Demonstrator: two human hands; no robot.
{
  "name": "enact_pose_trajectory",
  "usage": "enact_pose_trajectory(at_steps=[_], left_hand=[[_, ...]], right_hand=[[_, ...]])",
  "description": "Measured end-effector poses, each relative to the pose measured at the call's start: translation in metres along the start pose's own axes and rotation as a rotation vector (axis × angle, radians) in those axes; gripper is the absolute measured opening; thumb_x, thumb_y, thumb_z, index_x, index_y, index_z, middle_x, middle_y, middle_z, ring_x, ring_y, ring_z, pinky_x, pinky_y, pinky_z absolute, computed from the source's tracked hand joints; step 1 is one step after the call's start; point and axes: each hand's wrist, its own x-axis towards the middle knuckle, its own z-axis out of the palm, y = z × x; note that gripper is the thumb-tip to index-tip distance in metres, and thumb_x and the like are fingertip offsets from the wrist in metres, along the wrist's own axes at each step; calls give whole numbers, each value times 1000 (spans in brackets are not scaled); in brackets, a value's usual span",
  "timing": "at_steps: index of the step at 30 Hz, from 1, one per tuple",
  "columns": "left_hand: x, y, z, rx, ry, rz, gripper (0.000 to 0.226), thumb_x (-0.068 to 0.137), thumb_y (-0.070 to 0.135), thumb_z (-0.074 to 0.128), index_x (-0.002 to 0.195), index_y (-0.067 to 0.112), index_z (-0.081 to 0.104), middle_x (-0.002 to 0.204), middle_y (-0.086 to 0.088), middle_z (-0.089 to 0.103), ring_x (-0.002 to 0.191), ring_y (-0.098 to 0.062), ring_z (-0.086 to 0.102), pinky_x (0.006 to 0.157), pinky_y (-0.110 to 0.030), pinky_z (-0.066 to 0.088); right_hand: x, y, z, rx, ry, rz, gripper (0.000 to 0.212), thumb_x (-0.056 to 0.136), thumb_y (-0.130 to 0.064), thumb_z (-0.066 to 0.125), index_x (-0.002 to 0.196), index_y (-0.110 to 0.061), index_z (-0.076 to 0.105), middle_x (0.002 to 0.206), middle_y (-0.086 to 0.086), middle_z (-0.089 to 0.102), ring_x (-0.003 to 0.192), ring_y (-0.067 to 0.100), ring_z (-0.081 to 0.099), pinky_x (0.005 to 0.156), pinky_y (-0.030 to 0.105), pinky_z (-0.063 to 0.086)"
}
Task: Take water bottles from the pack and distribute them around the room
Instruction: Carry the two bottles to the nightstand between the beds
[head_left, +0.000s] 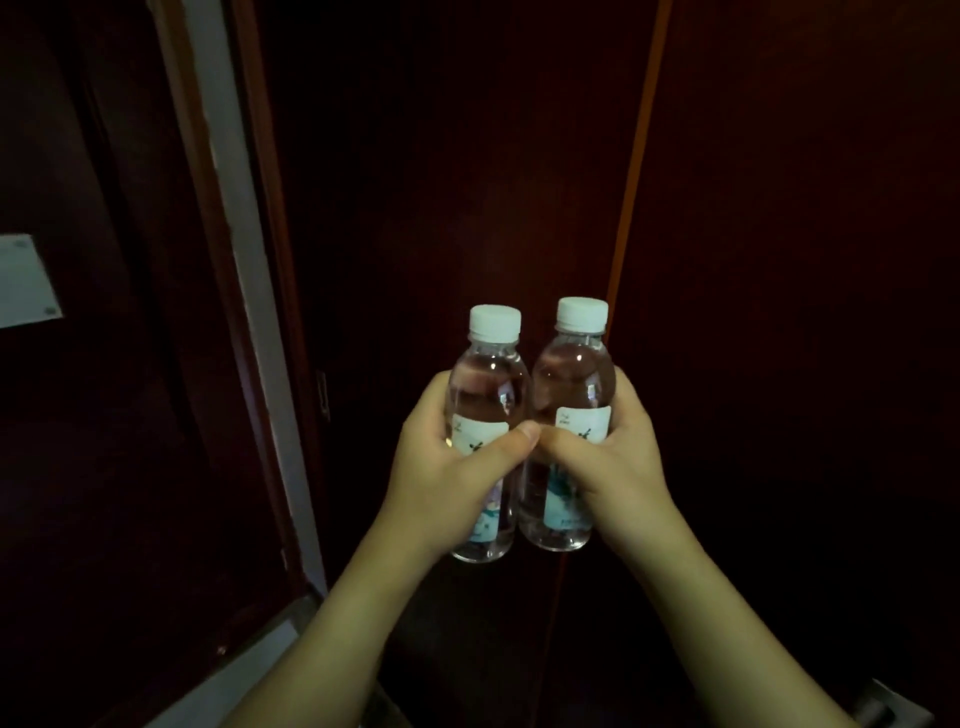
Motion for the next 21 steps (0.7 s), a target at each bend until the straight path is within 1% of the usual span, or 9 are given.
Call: enact_pose_trajectory(at_steps=[4,6,7,9,10,12,16,19,21], left_hand=[[13,-2,28,-80,-116,-7,38,63,32,78,96,20,65,91,-10,73,83,-21,72,71,-32,60],[10,-3,60,-149,-214,-18,38,63,32,77,96,18,64,89,-11,73,81,-21,72,69,-34,61],[5,-3,81,-188,-269,-23,38,64,31,77,96,16,64,87,-8,73,79,-20,73,68,-32,60],[-9,0,127,-283,-381,-33,41,64,29,77,98,12,63,86,-4,73,78,-18,72,67,-28,57],[-19,4,152,-333,-440,-44,43,64,29,77,100,10,63,88,-5,73,81,-19,73,68,-29,57],[-43,16,205,-417,-573,-57,47,65,29,77,105,8,62,94,-10,74,87,-25,74,71,-34,59],[-107,62,316,-550,-841,-66,50,69,27,77,112,7,60,103,-14,73,95,-28,73,76,-38,60],[-170,103,395,-642,-1008,-69,44,73,17,77,112,6,60,103,-14,74,95,-27,73,74,-34,60],[-223,131,444,-683,-1113,-63,38,76,9,72,112,6,60,101,-12,74,94,-25,74,72,-30,59]], right_hand=[[-17,-19,-21,-78,154,-28,44,65,4,76,103,-8,57,78,-2,71,71,10,69,61,22,54],[-36,-35,-45,-129,251,-24,46,68,12,77,106,-4,56,78,-1,71,70,10,70,60,22,54],[-47,-45,-60,-162,304,-28,46,69,14,77,106,-3,56,78,-1,71,70,11,70,60,22,54],[-74,-71,-94,-242,413,-47,46,68,11,77,105,-7,57,83,2,73,75,15,72,63,25,56],[-89,-85,-112,-287,475,-62,45,67,7,77,104,-10,58,86,3,73,77,17,72,64,28,57],[-126,-118,-148,-367,598,-94,43,65,2,75,102,-13,58,88,6,73,79,21,72,67,32,59],[-215,-189,-215,-508,830,-156,45,65,0,76,105,-11,59,93,9,73,85,24,73,70,34,59],[-293,-245,-257,-612,1022,-187,43,64,1,76,102,-12,60,87,8,74,80,21,72,70,35,60],[-348,-284,-281,-684,1120,-209,46,63,2,78,104,-12,61,90,9,74,81,21,73,71,35,60]])
